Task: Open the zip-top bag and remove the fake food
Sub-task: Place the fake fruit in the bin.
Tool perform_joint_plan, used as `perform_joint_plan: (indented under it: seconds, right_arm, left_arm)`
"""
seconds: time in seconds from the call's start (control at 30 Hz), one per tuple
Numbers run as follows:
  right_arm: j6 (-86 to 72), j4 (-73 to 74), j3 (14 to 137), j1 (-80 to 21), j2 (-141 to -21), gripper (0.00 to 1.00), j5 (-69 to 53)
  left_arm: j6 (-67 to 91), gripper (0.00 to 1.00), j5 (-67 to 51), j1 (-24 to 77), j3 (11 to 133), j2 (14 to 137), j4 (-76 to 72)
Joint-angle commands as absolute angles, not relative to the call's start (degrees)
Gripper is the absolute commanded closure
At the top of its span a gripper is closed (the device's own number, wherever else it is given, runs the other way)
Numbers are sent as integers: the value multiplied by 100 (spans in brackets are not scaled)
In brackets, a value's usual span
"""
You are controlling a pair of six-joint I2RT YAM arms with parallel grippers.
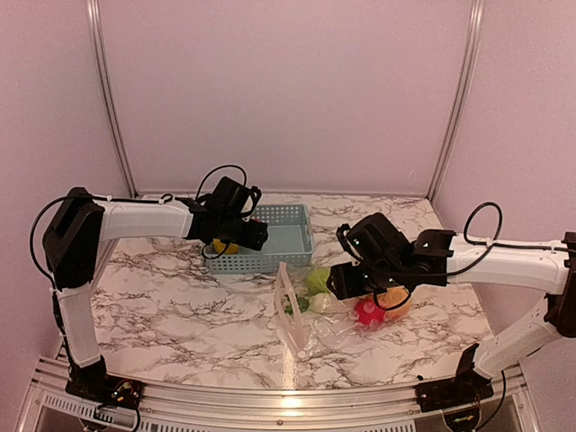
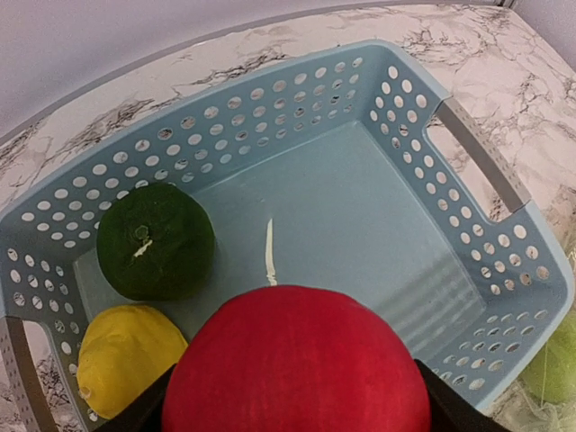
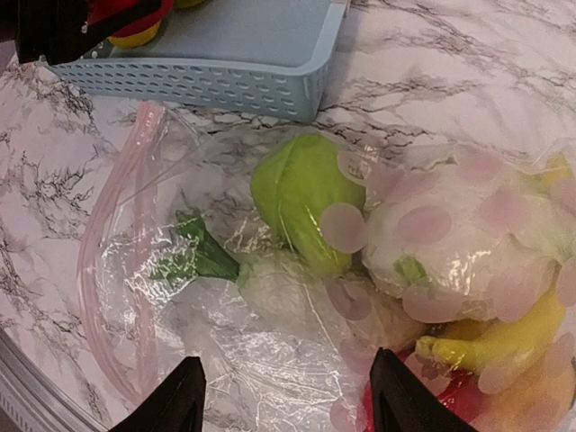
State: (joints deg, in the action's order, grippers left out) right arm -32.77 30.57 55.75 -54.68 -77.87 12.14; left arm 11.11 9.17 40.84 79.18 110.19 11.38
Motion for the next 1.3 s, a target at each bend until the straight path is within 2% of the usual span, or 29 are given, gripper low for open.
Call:
perform_joint_plan:
  seconds: [0.0,0.47,0.67,0.9,1.27]
  right_arm:
    - [-3263,3134,5739,-5432,-7723,39,1263]
    - [-3034,2874,5660,-5292,-7604,39,1152]
    - [-3045,2873,5617,-5256,-7481,39,1176]
    - [-3099,2927,5579,-5248,-7361,39,1271]
    - [-3224,3014,5673,-5163,-7392,39,1283]
  left_arm:
    - [965,25,976,3935,8259,11413,1415]
    - [959,17,1252,3779,8859,12133,1653]
    - [1036,8,1456,3779,8897,12128,1635]
    - [937,1,1426,3779,8771,11812,1503]
    - [831,1,1085,3851,7882,10479,974]
